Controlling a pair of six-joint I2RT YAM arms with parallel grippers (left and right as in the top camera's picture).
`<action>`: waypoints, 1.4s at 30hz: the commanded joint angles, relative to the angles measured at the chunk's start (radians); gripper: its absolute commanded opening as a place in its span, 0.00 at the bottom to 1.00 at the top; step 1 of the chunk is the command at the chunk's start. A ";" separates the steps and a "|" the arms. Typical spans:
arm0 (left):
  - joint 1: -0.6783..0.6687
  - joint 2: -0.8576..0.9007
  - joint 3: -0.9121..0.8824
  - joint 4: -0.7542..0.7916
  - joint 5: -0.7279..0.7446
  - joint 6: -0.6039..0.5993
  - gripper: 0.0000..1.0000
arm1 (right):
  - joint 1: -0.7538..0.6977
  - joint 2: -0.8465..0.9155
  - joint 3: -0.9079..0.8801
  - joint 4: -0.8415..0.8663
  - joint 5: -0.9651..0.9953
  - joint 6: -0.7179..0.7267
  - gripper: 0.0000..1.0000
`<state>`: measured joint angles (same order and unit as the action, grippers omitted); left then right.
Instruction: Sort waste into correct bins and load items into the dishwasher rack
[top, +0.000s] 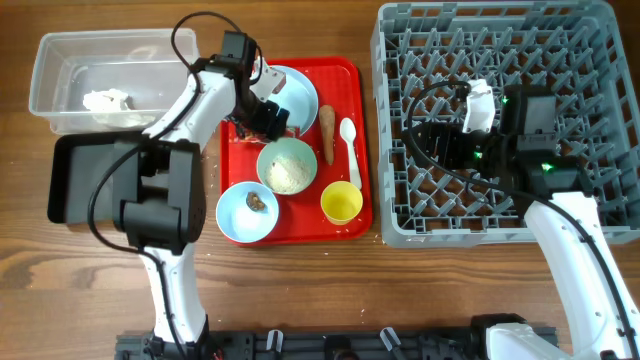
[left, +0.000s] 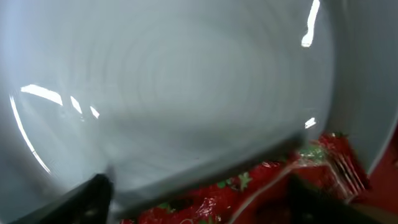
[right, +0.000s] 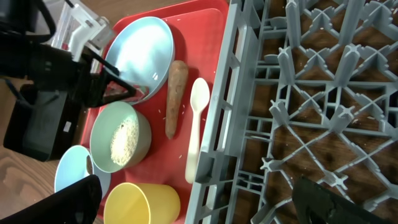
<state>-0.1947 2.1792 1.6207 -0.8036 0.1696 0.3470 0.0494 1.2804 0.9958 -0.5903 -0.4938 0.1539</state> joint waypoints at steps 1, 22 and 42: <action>-0.004 0.047 -0.001 0.032 0.012 0.013 0.70 | 0.002 0.009 0.023 0.002 -0.016 0.006 1.00; 0.001 0.055 0.197 0.051 -0.119 -0.238 0.04 | 0.002 0.009 0.023 0.002 -0.016 0.006 1.00; -0.008 0.013 0.038 -0.024 -0.062 -0.834 0.70 | 0.002 0.010 0.023 0.005 -0.016 0.006 1.00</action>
<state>-0.1959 2.2086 1.6768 -0.8417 0.0929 -0.4595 0.0498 1.2812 0.9958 -0.5877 -0.4938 0.1539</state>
